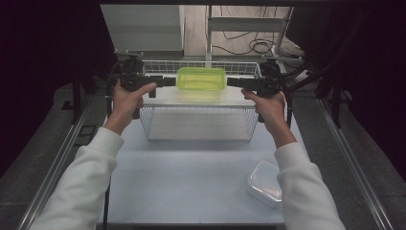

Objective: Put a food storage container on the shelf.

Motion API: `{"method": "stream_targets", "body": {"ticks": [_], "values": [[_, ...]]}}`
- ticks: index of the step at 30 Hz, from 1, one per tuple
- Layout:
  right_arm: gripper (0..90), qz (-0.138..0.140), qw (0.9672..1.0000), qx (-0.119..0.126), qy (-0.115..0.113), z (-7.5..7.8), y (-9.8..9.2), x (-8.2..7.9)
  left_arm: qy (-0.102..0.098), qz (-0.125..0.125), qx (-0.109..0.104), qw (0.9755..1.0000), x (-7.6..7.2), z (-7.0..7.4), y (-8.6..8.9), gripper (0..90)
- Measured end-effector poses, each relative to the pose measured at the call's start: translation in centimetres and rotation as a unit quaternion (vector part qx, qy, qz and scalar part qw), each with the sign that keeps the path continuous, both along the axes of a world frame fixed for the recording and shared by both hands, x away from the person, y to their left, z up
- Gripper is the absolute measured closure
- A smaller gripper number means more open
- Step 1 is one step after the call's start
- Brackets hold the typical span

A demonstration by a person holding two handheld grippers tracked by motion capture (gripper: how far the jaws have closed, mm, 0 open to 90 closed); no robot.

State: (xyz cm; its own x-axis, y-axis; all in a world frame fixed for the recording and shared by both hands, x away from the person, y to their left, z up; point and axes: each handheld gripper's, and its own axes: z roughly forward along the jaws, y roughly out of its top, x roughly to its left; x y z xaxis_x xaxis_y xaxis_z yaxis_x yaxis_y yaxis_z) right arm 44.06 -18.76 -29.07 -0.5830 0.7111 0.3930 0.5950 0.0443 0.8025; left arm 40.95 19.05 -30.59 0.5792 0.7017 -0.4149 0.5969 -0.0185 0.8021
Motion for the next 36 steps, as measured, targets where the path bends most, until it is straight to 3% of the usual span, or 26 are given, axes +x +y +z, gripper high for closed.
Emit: {"method": "stream_targets", "body": {"ticks": [6, 15, 19, 24, 27, 30, 36], "values": [[34.0, 0.035, 0.9983, -0.045, -0.014, -0.1, -0.8, -3.3, -0.018, -0.013, 0.021, 0.9995, -3.8, -1.3, 0.4, 27.1], [33.4, 0.064, 0.9935, -0.092, -0.015, -2.8, -2.3, -6.9, -0.024, -0.017, 0.052, 0.9982, -8.0, -4.3, 0.1, 26.8], [33.5, 0.072, 0.9913, -0.109, -0.011, -4.3, -3.1, -8.4, -0.010, -0.029, 0.067, 0.9973, -9.5, -6.2, 0.1, 26.8], [33.5, 0.084, 0.9891, -0.121, 0.004, -6.2, -4.1, -10.0, 0.021, -0.046, 0.099, 0.9938, -10.4, -8.7, 0.2, 25.9], [33.5, 0.093, 0.9851, -0.144, 0.017, -7.3, -4.4, -10.6, 0.029, -0.051, 0.114, 0.9918, -10.9, -9.7, 0.2, 26.1], [33.5, 0.097, 0.9821, -0.160, 0.026, -8.2, -4.7, -11.1, 0.038, -0.054, 0.107, 0.9921, -11.3, -10.5, 0.2, 26.4], [33.5, 0.098, 0.9803, -0.167, 0.041, -9.6, -5.2, -11.6, 0.052, -0.047, 0.117, 0.9906, -11.5, -11.7, 0.4, 26.5]]}}
